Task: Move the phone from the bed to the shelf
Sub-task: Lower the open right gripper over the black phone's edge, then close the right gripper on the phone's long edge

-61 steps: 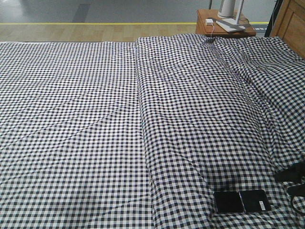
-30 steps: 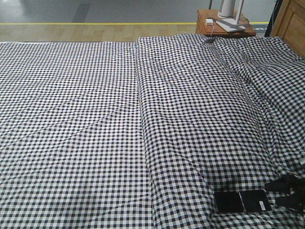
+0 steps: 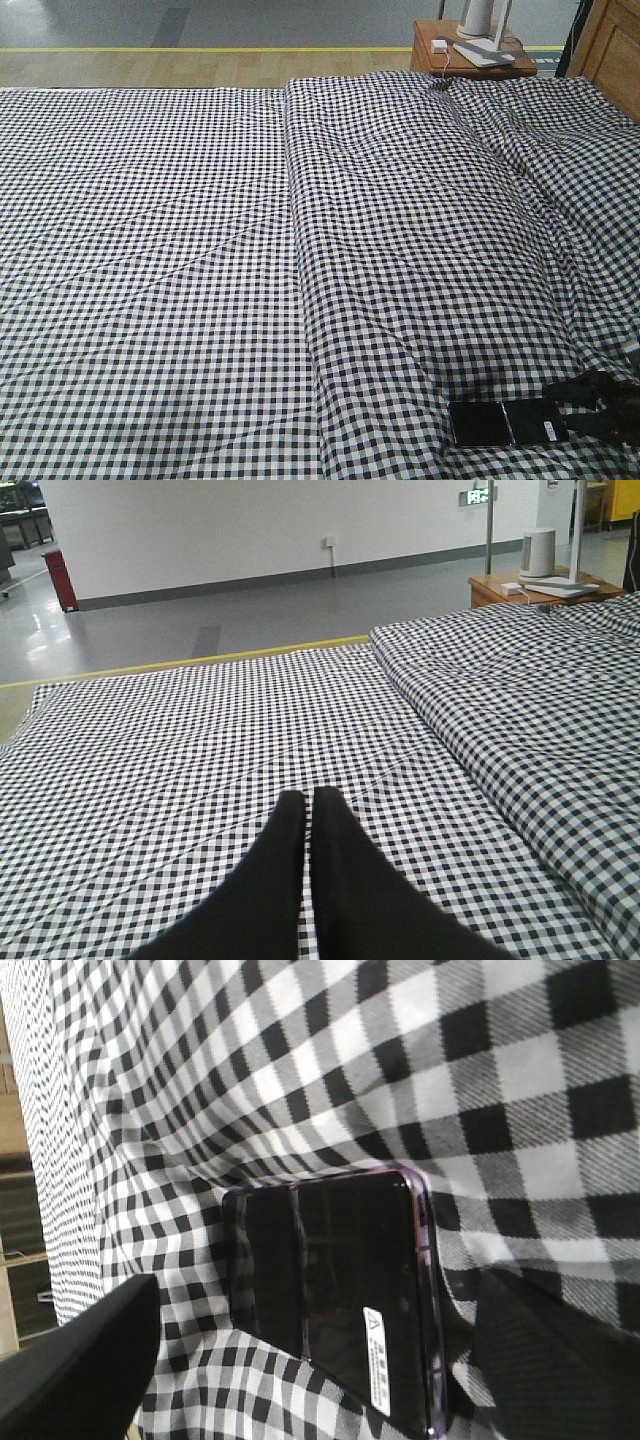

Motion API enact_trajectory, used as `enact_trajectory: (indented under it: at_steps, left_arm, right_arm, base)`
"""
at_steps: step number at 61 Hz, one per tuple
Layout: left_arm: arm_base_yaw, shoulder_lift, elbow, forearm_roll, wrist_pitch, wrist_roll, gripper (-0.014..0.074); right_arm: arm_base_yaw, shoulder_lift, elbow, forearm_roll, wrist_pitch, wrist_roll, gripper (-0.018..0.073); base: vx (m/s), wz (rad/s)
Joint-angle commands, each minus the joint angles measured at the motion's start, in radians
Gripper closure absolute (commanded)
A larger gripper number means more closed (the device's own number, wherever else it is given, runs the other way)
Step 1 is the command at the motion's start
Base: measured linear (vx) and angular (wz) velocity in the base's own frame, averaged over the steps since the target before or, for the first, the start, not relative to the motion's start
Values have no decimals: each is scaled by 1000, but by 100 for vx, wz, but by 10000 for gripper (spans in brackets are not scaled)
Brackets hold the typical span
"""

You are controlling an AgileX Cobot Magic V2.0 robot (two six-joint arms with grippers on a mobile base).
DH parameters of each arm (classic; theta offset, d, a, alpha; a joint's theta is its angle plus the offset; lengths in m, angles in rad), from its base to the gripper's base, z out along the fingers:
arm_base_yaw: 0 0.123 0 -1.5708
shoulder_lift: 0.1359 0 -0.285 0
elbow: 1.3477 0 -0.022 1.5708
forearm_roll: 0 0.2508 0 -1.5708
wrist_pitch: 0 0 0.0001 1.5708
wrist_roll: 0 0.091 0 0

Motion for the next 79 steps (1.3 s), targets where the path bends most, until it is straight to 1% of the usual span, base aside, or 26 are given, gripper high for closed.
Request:
enact_trajectory:
  at_steps: [1, 11, 37, 48, 57, 67, 76, 79]
  left_arm:
    - [1, -4, -23, -9, -71, -6, 595]
    - [1, -4, -23, -9, -71, -6, 595]
    - [1, -4, -23, -9, -71, -6, 595]
    - [1, -4, -23, -9, -71, -6, 595]
    - [1, -4, -23, -9, -71, -6, 595]
    - [1, -4, -23, -9, -71, -6, 595]
    - [1, -4, -23, -9, -71, -6, 595]
    - [1, -4, -23, -9, -71, -6, 595]
  right_arm:
    - [-3, -46, -10, 35, 57, -18, -36]
    - [9, -36, -10, 37, 84, -18, -36]
    - [128, -35, -10, 25, 85, -27, -36]
    - [141, -35, -10, 25, 84, -26, -29]
    - [140, -35, -10, -6, 102, -26, 11]
    - [140, -35, -10, -45, 102, -19, 78]
    - [140, -35, -10, -46, 104, -38, 139]
    - [140, -35, -10, -46, 104, -49, 172]
  base:
    - [0, 0]
    - [0, 0]
    - [0, 0]
    - [0, 0]
    - [0, 0]
    - [0, 0]
    - [0, 0]
    - [0, 0]
